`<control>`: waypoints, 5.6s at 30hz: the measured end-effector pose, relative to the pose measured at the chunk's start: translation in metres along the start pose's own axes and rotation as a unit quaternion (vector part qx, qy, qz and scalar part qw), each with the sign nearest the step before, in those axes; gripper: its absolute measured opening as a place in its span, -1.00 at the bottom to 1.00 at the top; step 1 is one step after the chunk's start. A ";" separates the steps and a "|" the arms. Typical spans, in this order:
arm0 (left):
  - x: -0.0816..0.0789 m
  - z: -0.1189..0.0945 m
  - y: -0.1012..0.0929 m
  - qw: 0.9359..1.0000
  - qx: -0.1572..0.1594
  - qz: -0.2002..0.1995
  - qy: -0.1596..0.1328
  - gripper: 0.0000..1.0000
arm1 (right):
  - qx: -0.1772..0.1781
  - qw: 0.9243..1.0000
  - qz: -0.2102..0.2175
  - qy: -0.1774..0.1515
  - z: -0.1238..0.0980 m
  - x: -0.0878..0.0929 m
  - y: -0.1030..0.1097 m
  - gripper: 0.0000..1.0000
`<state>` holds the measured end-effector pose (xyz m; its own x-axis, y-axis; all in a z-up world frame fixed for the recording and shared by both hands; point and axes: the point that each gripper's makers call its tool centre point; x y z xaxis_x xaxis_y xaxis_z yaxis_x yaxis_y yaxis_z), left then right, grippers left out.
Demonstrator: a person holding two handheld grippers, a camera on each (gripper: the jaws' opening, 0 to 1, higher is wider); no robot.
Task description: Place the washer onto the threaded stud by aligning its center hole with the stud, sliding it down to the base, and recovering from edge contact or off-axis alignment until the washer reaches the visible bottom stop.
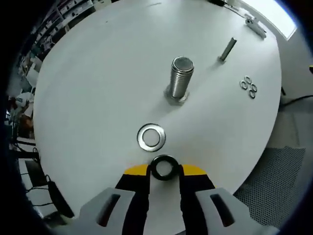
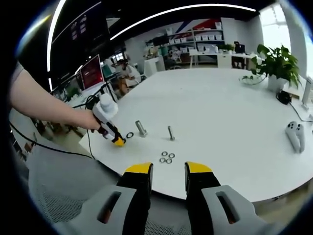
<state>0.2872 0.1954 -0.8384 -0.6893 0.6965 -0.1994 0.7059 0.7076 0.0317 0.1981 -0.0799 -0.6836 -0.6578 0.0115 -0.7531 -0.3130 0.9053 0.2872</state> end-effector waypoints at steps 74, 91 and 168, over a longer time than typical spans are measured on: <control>-0.082 -0.060 0.009 0.994 -0.006 0.067 -0.090 -0.62 | -0.006 1.000 -0.010 0.014 0.002 0.004 0.002 -0.45; -0.104 -0.054 -0.005 0.990 0.014 0.127 -0.059 -0.62 | -0.005 1.000 -0.010 0.011 0.001 0.003 0.002 -0.45; -0.067 0.000 0.017 0.994 0.020 0.110 0.005 -0.30 | -0.003 1.000 -0.011 0.014 0.001 0.004 0.002 -0.48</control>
<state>0.3456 0.1608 -0.8246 -0.5183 0.8355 -0.1825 0.8458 0.5323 0.0348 0.1960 -0.0776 -0.6867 -0.6687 -0.0207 -0.7433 -0.3317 0.9030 0.2732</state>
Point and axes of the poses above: the point that each gripper's makers call its tool centre point, and the gripper's own axes: z roughly forward along the fingers, y roughly to its left, x roughly out of its underside, and after that the axes turned 6 degrees about z, right-handed
